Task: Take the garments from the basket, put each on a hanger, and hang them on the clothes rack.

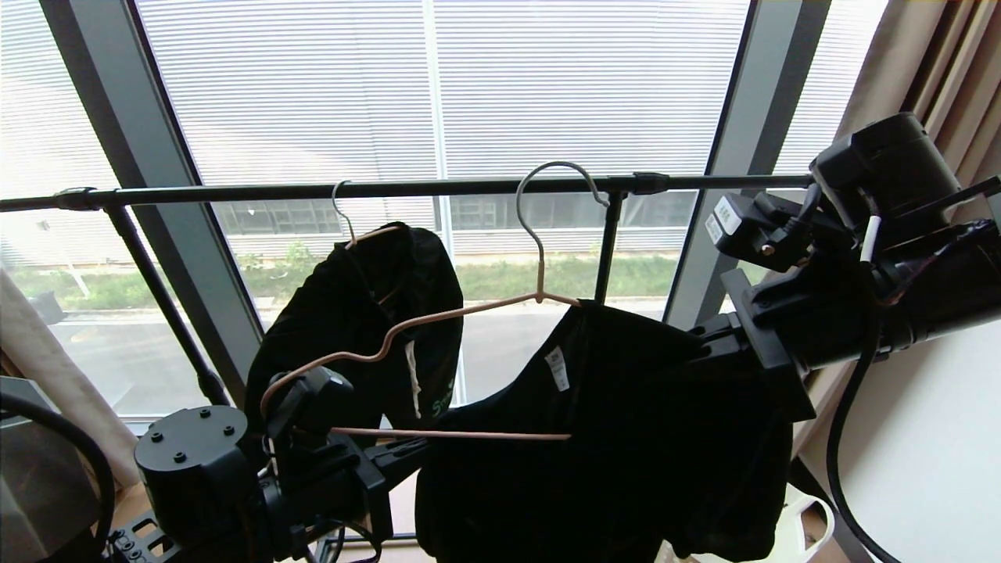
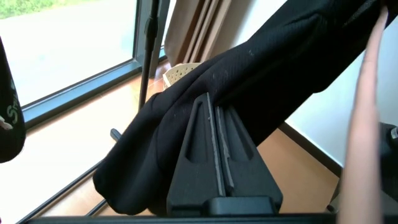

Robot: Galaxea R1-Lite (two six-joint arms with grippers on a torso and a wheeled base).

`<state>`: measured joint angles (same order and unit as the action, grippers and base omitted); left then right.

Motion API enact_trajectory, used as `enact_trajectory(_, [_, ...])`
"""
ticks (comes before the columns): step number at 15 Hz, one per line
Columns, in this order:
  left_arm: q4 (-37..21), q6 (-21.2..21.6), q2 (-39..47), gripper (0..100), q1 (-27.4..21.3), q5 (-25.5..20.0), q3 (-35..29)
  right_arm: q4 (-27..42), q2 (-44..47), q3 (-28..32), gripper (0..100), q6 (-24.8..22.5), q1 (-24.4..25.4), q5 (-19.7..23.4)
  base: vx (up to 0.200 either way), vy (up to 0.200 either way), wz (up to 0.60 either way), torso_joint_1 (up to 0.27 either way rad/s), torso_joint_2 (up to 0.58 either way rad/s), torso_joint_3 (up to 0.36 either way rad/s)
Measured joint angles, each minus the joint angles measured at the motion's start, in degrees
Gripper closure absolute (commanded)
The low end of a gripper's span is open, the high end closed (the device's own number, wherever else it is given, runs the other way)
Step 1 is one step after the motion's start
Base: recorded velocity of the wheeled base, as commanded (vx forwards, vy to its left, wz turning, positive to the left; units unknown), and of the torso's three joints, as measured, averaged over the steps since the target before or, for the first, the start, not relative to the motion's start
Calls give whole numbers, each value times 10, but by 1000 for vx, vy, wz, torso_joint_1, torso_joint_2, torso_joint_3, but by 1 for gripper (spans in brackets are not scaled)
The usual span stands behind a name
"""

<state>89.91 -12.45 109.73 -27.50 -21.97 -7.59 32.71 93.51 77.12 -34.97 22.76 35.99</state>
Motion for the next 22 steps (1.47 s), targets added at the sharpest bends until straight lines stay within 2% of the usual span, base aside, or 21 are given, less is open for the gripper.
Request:
enact_trajectory(3, [0,7,-1,100,-15,1,9,1,-2,5,100,5,4,-2,0,0,0,0,0,0])
enact_trajectory(6, [1,53,-1,100,-28,2,25,2,-1,9,100,9,5,-2,0,0,0,0,0,0])
enact_trajectory(12, [1,106,-1,100,-39,0,43,1,1,21,100,14,5,-2,0,0,0,0,0,0])
enact_trajectory(19, [1,208,-1,100,-39,1,61,1,2,27,100,15,5,0,0,0,0,0,0,0])
enact_trajectory(22, [1,225,-1,100,-37,2,63,0,1,26,100,15,5,0,0,0,0,0,0,0])
